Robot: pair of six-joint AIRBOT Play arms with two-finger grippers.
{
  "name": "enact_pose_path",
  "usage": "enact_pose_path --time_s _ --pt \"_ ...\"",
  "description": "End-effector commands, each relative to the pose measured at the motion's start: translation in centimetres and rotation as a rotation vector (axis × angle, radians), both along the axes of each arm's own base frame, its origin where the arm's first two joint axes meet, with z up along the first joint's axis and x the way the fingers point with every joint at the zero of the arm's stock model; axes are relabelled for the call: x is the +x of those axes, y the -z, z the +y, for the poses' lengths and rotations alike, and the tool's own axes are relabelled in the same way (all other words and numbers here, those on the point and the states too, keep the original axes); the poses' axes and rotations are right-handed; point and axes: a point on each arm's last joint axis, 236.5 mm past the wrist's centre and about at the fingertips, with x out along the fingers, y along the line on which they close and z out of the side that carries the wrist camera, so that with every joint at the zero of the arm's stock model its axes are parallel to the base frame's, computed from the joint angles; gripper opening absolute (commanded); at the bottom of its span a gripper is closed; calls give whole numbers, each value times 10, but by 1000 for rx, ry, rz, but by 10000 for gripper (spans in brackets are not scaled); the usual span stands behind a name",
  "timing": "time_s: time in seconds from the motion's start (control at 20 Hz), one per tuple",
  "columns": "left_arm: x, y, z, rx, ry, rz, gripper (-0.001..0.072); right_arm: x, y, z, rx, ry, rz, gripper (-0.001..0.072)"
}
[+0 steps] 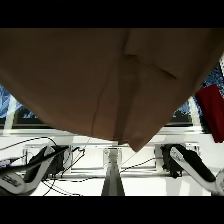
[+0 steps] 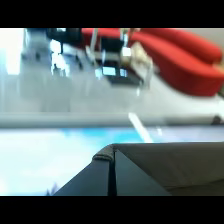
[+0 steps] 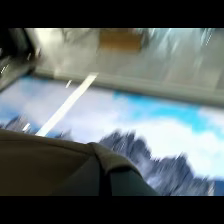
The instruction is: Fold the clothes and pants, and hang the long-sleeved shirts on hangers.
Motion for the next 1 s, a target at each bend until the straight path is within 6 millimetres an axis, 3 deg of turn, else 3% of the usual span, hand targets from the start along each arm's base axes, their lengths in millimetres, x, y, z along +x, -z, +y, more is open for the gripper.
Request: enact_pose_path --time_s 0.0,0.15,0.25,0.4,0.5,0.6,0.75,0.95 --pt "71 142 -16 104 113 332 10 61 117 17 88 -123 353 16" --pt "134 256 -33 112 131 511 10 122 208 14 79 -66 483 16" --pt "169 307 -40 18 94 553 10 157 261 5 88 4 525 16" --pt "210 336 -41 -255 -5 543 10 197 314 -14 165 140 562 16" --pt "219 345 -33 -310 -49 541 10 209 333 -23 200 200 578 16" --pt "211 351 -37 -286 -11 571 10 205 344 -28 178 204 607 16" --pt "189 358 -57 -303 92 660 9 177 362 -29 184 185 763 15" --pt "146 395 -40 -232 104 882 9 131 379 -54 178 144 958 15"
